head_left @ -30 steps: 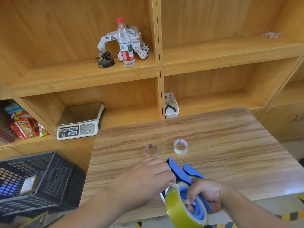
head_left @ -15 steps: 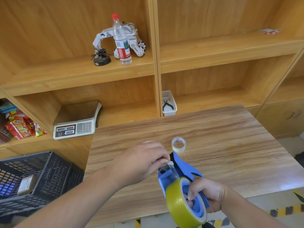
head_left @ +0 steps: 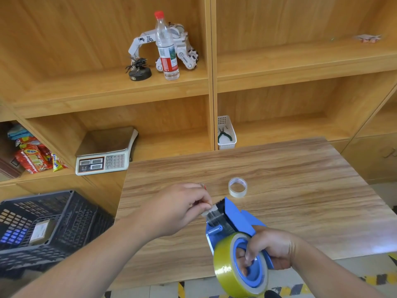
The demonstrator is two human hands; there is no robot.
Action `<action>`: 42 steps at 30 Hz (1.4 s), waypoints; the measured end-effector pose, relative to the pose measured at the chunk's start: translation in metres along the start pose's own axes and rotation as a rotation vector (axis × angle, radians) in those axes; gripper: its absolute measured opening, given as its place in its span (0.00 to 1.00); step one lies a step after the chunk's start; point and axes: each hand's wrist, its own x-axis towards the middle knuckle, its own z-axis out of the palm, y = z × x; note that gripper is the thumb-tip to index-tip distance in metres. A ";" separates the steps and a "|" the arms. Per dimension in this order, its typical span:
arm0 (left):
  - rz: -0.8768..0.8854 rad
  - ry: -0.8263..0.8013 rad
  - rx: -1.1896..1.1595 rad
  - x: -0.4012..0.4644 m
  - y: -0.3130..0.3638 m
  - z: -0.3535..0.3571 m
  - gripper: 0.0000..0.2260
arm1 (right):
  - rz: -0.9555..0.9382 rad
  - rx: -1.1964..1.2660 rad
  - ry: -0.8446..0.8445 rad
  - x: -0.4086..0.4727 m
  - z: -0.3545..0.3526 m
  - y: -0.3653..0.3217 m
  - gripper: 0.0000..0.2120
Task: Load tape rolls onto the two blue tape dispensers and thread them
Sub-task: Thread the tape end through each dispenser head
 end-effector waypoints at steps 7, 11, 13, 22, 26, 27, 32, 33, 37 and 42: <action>-0.044 -0.020 0.002 -0.006 -0.009 -0.005 0.04 | 0.039 -0.104 -0.014 0.004 0.000 -0.009 0.09; -0.069 -0.039 -0.003 -0.010 -0.014 -0.005 0.05 | 0.074 -0.102 -0.023 0.009 -0.002 -0.010 0.09; -0.088 -0.053 -0.002 -0.012 -0.015 -0.004 0.05 | 0.099 -0.073 -0.018 0.011 -0.003 -0.009 0.08; -0.126 -0.086 0.023 -0.017 -0.024 -0.014 0.05 | 0.142 -0.063 -0.033 0.010 0.001 -0.009 0.09; -0.139 -0.085 -0.024 -0.016 -0.027 -0.014 0.05 | 0.163 -0.117 -0.054 0.013 0.006 -0.014 0.13; -0.141 -0.079 -0.041 -0.014 -0.027 -0.013 0.05 | 0.167 -0.137 -0.057 0.013 0.007 -0.016 0.16; -0.156 -0.118 -0.119 -0.009 -0.028 -0.009 0.05 | 0.214 -0.151 -0.044 0.021 0.014 -0.017 0.17; -0.162 -0.141 -0.134 -0.008 -0.027 -0.008 0.05 | 0.216 -0.168 -0.050 0.022 0.016 -0.017 0.16; -0.185 -0.219 -0.191 -0.006 -0.024 -0.008 0.04 | 0.226 -0.227 -0.040 0.024 0.023 -0.020 0.15; -0.252 -0.404 -0.269 0.000 -0.028 -0.012 0.04 | 0.268 -0.338 0.019 0.024 0.030 -0.022 0.13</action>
